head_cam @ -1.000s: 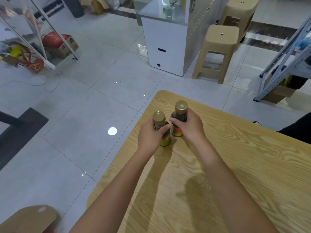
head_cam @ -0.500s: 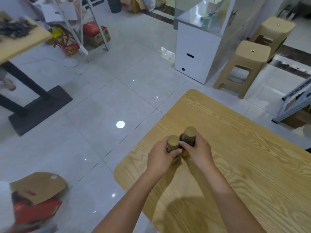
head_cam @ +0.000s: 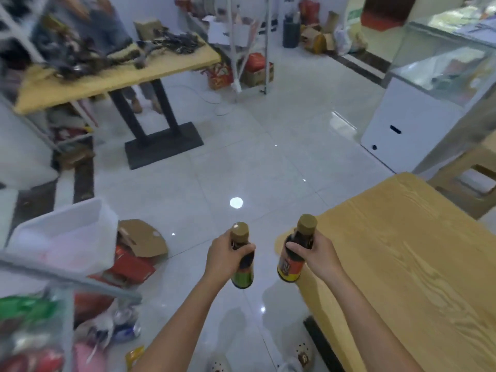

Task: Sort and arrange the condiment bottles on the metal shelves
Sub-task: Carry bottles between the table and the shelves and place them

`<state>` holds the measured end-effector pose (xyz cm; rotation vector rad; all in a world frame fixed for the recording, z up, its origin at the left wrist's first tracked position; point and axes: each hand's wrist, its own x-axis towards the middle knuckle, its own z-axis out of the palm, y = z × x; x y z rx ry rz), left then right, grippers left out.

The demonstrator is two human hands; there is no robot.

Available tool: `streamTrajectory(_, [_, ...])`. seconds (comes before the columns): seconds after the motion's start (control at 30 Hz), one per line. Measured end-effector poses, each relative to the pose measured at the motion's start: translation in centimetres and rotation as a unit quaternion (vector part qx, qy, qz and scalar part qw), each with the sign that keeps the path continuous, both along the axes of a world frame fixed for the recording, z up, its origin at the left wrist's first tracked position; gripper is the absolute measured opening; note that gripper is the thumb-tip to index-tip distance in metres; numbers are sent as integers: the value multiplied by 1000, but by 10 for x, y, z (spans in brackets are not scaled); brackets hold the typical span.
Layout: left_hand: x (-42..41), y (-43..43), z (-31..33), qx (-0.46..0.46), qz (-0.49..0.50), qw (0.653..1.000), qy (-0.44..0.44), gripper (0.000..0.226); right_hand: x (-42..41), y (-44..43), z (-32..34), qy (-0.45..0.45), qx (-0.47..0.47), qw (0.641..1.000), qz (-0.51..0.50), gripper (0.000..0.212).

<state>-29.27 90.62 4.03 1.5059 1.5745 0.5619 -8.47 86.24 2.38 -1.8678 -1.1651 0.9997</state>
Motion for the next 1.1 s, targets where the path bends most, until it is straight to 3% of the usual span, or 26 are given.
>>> streamTrajectory(0.23, [-155,-7,40,63,128,988,-54,31,-144,45,57,41,78,985,147,33])
streamTrajectory(0.5, [-285,-46,139,226,259,934,-95,25,-300,69,144,125,227,922,289,32])
streamTrajectory(0.7, [-353,-83,217,331,300,888,-105,23,-394,74,217,176,313,828,431,31])
streamTrajectory(0.87, [-380,-99,273,418,305,855,-41,17,-458,82,274,204,371,712,561,37])
streamTrajectory(1.1, [-404,-93,331,504,339,792,53,25,-529,132,334,292,421,580,633,35])
